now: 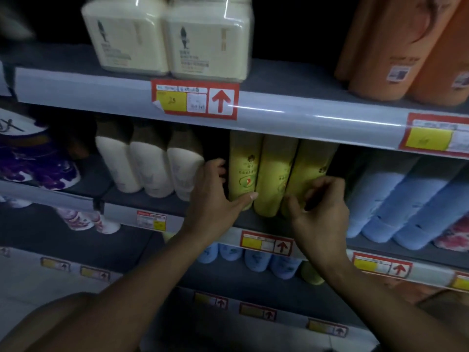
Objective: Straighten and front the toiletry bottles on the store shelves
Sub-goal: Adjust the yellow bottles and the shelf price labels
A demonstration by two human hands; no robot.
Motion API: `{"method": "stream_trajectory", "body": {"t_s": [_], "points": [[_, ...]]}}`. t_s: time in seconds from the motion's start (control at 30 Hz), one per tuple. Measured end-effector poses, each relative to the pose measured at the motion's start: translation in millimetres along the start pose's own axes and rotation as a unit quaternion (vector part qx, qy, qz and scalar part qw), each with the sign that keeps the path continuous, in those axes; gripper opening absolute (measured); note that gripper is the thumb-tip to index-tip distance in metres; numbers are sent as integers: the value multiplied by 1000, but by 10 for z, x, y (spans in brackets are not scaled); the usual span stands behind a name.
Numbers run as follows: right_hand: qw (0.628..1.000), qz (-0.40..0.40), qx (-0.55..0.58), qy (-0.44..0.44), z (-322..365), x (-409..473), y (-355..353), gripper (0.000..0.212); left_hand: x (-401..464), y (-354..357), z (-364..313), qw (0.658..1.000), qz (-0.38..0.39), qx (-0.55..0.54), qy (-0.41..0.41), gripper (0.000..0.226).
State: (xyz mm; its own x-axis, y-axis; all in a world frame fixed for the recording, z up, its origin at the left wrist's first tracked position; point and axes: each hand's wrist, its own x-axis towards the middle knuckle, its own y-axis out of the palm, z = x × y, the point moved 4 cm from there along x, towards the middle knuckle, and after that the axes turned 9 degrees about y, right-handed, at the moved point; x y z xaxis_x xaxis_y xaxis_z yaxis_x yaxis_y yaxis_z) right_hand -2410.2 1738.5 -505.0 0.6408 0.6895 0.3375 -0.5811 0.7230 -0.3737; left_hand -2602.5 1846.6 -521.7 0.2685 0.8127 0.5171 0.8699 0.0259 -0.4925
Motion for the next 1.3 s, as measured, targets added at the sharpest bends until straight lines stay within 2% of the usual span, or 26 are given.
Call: {"method": "stream_trajectory", "body": {"t_s": [0.13, 0.37, 0.5, 0.57, 0.67, 0.73, 0.83, 0.93, 1.0, 1.3], "points": [[1000, -15, -8, 22, -44, -60, 62, 53, 53, 116, 75, 1000, 11, 22, -9, 87], [997, -52, -51, -34, -219, -157, 2, 61, 125, 179, 58, 998, -12, 51, -18, 71], [992, -71, -96, -47, -289, -135, -62, 71, 104, 181, 52, 999, -15, 30, -34, 72], [993, -51, -96, -39, -293, -128, -46, 81, 103, 180, 72, 999, -15, 18, -45, 71], [999, 28, -42, 4, -260, -83, 28, 100, 109, 169, 83, 998, -8, 10, -55, 70], [997, 69, -24, 37, -248, -29, 83, 105, 114, 162, 79, 998, -3, 7, -59, 69], [995, 78, -22, 61, -271, 69, 118, 97, 119, 155, 76, 998, 2, -4, -63, 63], [996, 58, -29, 66, -295, 152, 130, 63, 126, 149, 78, 998, 5, -8, -56, 59], [996, 45, -47, 58, -305, 183, 137, 50, 131, 148, 82, 999, 12, -13, -50, 55], [993, 28, -103, 48, -330, 233, 155, 62, 120, 164, 89, 999, 41, -6, -33, 46]]}}
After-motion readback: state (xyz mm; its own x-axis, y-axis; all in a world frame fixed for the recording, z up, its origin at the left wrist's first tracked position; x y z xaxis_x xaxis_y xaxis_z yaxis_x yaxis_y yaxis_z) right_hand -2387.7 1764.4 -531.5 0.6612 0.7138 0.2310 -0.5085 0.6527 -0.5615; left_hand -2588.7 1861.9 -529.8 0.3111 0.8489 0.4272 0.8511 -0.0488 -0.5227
